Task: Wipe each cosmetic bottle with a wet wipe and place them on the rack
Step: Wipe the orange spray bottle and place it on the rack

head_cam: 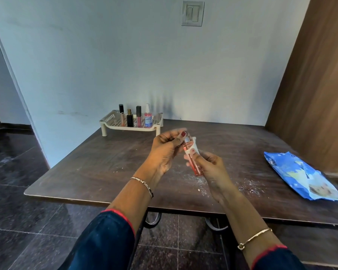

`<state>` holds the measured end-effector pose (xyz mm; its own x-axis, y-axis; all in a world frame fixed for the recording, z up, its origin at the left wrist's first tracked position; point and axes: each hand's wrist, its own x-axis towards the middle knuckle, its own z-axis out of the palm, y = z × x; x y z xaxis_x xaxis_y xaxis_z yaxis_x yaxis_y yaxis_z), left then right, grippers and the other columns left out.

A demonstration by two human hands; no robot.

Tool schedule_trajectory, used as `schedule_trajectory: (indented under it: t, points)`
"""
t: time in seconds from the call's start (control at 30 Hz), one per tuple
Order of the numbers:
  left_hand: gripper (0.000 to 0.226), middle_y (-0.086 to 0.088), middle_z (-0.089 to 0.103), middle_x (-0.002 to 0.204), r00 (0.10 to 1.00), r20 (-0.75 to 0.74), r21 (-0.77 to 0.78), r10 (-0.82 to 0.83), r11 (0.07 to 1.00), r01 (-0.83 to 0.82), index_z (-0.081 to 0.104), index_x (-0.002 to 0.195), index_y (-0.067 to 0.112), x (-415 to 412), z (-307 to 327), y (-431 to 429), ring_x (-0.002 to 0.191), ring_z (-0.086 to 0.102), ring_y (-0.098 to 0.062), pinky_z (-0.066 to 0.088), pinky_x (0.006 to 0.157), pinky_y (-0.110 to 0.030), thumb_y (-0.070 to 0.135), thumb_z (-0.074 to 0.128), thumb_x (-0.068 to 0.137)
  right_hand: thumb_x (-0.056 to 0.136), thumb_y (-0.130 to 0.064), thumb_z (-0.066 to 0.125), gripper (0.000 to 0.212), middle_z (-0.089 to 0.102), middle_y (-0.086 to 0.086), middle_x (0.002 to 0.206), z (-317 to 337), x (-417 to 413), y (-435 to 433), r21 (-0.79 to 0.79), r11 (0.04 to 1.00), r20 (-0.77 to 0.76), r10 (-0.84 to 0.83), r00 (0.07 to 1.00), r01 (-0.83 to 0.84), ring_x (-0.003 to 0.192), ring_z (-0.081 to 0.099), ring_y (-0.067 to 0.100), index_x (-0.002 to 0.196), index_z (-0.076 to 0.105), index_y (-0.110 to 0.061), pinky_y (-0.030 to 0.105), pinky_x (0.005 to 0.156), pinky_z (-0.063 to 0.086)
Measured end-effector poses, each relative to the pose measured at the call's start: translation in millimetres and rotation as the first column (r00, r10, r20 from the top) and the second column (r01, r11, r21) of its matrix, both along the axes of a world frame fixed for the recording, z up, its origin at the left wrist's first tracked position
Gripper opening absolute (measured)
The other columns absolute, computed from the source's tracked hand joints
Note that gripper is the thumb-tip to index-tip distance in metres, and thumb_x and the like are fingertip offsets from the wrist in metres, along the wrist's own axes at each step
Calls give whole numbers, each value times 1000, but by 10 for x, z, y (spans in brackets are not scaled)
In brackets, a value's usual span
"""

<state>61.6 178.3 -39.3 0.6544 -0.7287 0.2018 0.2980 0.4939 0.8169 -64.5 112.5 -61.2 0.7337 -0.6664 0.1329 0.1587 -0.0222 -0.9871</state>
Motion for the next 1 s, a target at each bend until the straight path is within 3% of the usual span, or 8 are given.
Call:
schedule_trajectory:
  t: [0.1, 0.2, 0.33, 0.4, 0.53, 0.67, 0.8, 1.0]
  points:
    - [15, -9, 74, 82, 999, -34, -10, -38, 999, 38, 68, 94, 0, 20, 12, 17, 80, 71, -19, 56, 79, -32, 0, 61, 81, 87, -24, 62, 26, 73, 15, 96, -20, -59, -36, 70, 997, 18, 40, 999, -41, 77, 65, 15, 101, 71, -4, 29, 77, 51]
    - [15, -8, 74, 83, 997, -49, -25, -51, 998, 50, 67, 97, 1, 68, 44, 60, 79, 71, -16, 55, 80, -31, -2, 57, 85, 91, -26, 57, 25, 72, 13, 90, -92, -137, -107, 108, 991, -20, 85, 996, -82, 82, 65, 19, 91, 71, -5, 31, 82, 52]
    - [17, -9, 74, 84, 995, -6, -27, -98, 995, 97, 66, 98, 0, 87, 118, 108, 79, 71, -16, 58, 76, -28, -6, 53, 88, 98, -47, 33, 52, 71, 13, 104, -89, -156, -181, 117, 989, -123, 101, 987, -87, 96, 66, 23, 107, 65, -7, 38, 89, 52]
    - [18, -9, 74, 84, 992, 17, -10, -122, 993, 122, 65, 99, -1, 48, 134, 98, 79, 71, -16, 58, 75, -27, -6, 52, 88, 100, -48, 26, 58, 72, 13, 103, -8, -99, -191, 78, 993, -132, 99, 986, -89, 98, 66, 23, 105, 66, -6, 39, 91, 51]
    - [19, -8, 74, 84, 993, 38, -11, -115, 993, 116, 66, 99, 0, 35, 162, 74, 81, 71, -16, 59, 75, -26, -6, 52, 88, 100, -37, 40, 41, 70, 11, 99, 213, 38, -153, 49, 998, -125, 34, 992, -28, 90, 66, 21, 107, 66, -6, 33, 83, 50]
    - [17, -7, 74, 81, 996, 45, -40, -77, 996, 78, 66, 96, -1, 39, 204, 64, 76, 71, -14, 59, 70, -25, -7, 52, 88, 96, -32, 50, 32, 72, 14, 106, 231, 67, -97, 90, 992, -51, 97, 994, -92, 103, 67, 28, 104, 69, -7, 37, 88, 52]
    - [17, -8, 74, 83, 999, 7, -66, -41, 997, 41, 66, 100, -1, 94, 218, 68, 77, 70, -16, 58, 71, -26, -4, 55, 87, 97, -31, 45, 32, 72, 14, 107, 127, -26, -62, 192, 957, -18, 224, 974, -217, 104, 67, 26, 108, 65, -8, 42, 94, 49]
    - [16, -6, 74, 83, 999, 44, -46, 17, 999, -15, 73, 90, 7, 130, 266, 63, 78, 69, -17, 56, 77, -30, -1, 61, 84, 85, -34, 53, 40, 69, 21, 110, -4, -178, -1, 329, 894, 106, 283, 953, -302, 98, 68, 27, 114, 61, -7, 31, 78, 56]
